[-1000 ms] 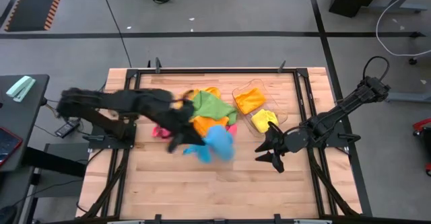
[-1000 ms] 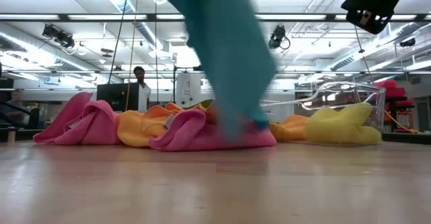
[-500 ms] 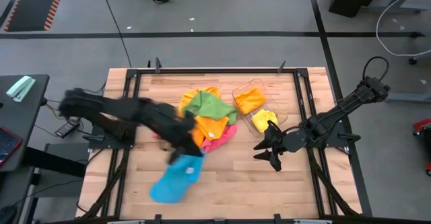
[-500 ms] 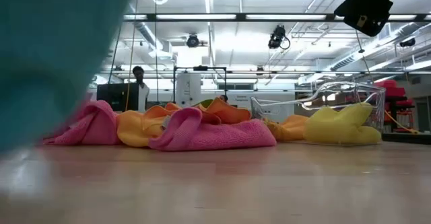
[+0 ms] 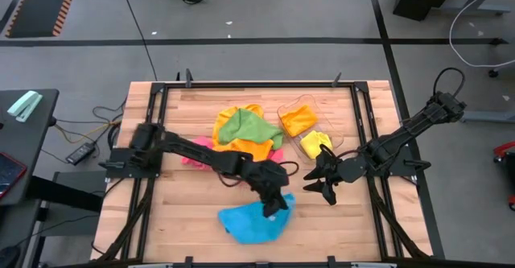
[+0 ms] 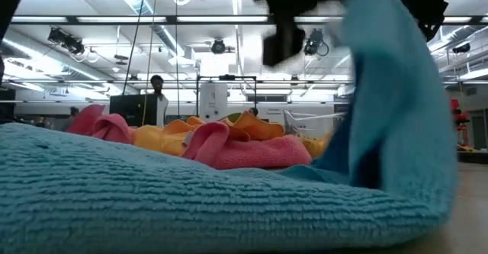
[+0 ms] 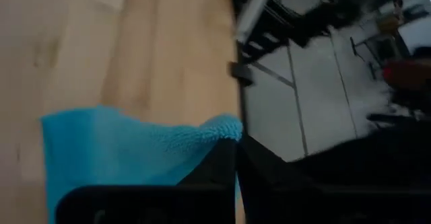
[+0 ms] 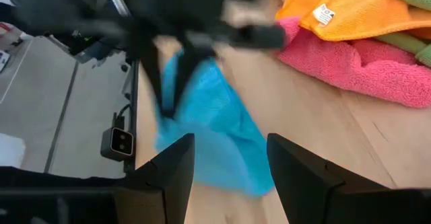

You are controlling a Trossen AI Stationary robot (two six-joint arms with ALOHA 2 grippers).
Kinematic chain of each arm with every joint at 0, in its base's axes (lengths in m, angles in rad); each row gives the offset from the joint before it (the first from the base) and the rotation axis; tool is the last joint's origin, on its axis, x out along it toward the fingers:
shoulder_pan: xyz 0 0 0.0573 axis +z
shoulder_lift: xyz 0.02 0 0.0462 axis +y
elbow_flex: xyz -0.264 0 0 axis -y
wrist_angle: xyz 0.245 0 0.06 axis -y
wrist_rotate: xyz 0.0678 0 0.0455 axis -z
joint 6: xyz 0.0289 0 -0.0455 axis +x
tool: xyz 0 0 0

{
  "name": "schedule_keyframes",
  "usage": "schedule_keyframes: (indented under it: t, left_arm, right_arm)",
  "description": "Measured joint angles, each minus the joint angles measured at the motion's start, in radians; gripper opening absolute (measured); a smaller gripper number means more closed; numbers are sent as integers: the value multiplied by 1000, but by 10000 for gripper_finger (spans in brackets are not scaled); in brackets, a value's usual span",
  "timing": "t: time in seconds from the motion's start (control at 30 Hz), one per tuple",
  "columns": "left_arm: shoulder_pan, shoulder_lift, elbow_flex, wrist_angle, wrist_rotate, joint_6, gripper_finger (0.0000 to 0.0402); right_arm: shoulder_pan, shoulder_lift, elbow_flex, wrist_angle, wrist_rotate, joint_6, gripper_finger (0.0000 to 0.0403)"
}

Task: Fold microfiber towels
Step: Fold the blue towel

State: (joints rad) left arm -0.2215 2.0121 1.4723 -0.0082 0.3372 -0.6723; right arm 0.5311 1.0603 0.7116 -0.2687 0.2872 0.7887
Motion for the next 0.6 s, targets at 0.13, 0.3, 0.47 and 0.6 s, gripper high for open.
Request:
schedule_keyframes:
  t: [0.13, 0.3, 0.47, 0.6]
  left_arm:
    - [16, 98, 0, 144, -36, -23, 7]
    - [29, 161, 0, 360, -80, -105, 39]
    - [27, 168, 1, 442, -237, -56, 51]
    - [28, 168, 1, 505, -414, -25, 35]
  right_arm:
    - [2, 0, 0, 3, -1, 1, 193]
    - [2, 0, 0, 1, -1, 12, 193]
    - [2, 0, 0, -3, 0, 8, 193]
    - [2, 0, 0, -3, 0, 15, 193]
